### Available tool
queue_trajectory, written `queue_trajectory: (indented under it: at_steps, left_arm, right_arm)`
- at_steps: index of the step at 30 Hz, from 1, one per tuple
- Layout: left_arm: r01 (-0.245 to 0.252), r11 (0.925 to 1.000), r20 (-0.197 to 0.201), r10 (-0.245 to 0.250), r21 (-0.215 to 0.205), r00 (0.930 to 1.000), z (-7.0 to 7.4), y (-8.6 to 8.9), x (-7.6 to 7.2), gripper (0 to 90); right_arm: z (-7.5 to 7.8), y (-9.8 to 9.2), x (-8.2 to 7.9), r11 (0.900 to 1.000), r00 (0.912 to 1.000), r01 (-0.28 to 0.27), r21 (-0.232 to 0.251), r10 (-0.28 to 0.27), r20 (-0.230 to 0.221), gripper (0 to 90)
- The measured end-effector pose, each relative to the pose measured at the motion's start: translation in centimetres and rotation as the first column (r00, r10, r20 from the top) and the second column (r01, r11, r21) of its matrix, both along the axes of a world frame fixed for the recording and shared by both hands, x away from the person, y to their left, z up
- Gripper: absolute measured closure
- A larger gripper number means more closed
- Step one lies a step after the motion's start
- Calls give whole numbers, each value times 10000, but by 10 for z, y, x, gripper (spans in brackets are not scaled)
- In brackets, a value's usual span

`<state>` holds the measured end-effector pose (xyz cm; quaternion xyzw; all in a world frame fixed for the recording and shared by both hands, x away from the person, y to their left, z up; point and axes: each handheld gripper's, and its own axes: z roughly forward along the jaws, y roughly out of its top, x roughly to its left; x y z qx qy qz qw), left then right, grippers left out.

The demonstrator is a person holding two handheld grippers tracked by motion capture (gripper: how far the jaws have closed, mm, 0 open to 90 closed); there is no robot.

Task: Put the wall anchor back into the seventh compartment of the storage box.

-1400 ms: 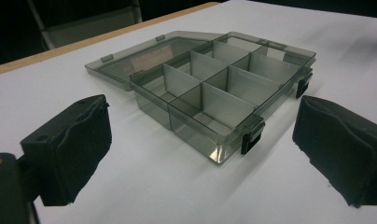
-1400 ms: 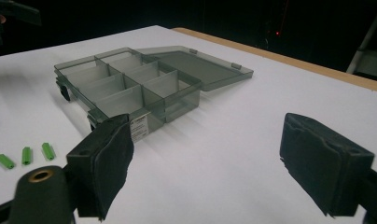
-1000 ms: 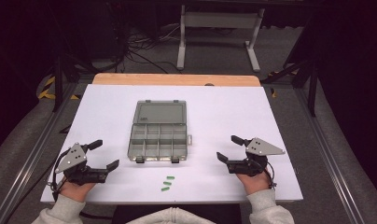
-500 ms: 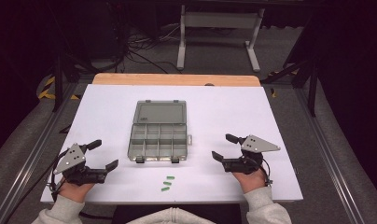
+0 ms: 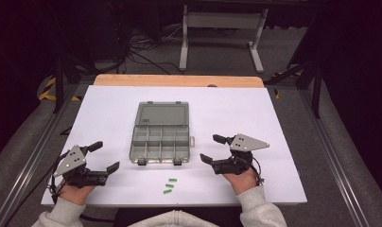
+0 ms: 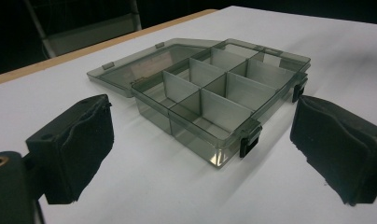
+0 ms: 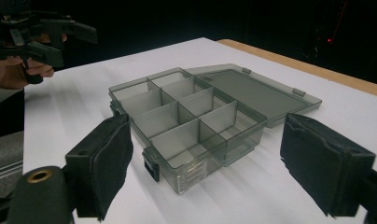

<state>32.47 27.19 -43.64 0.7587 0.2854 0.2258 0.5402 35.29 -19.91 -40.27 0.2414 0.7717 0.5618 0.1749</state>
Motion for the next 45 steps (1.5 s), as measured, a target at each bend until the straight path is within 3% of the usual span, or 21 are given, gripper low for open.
queue_trajectory:
  at_steps: [6,10,17,18,21,29,36,37,38,41,45]
  left_arm:
    - [19,10000,-25,-19,40,10000,0,0,0,69]
    - [-16,10000,27,16,24,10000,0,-1,0,70]
    - [-35,10000,-22,35,20,10000,0,0,0,70]
    - [-35,10000,-20,35,20,10000,0,0,0,70]
    - [-13,10000,-20,13,52,10000,0,0,0,71]
    - [-46,10000,-7,46,16,10000,0,0,0,72]
    - [0,10000,-24,0,49,10000,0,0,0,74]
    - [-3,10000,-30,4,43,10000,0,0,0,74]
    - [-3,10000,-30,4,43,10000,0,0,0,74]
    - [-20,10000,-55,20,45,10000,0,0,0,75]
    - [21,10000,-111,-20,97,9999,0,0,0,76]
  right_arm:
    - [3,7,2,9994,9996,-288,216,288,-4,181]
    - [3,14,3,9991,9989,-417,90,415,217,160]
    - [12,21,5,9943,9949,-903,-564,926,399,215]
    - [15,23,6,9914,9928,-1163,-604,1178,222,219]
    - [18,32,8,9880,9926,-1215,-954,1216,-48,194]
    - [26,46,12,9675,9807,-1878,-1693,1753,-861,249]
    - [37,63,14,9190,9680,-2458,-3082,2159,-1281,268]
    - [39,67,14,9067,9649,-2574,-3341,2227,-1390,271]
    - [39,67,14,9067,9649,-2574,-3341,2227,-1390,271]
    - [44,74,16,8739,9558,-2869,-3925,2334,-1789,288]
    - [48,81,18,8388,9473,-3113,-4466,2368,-2156,296]
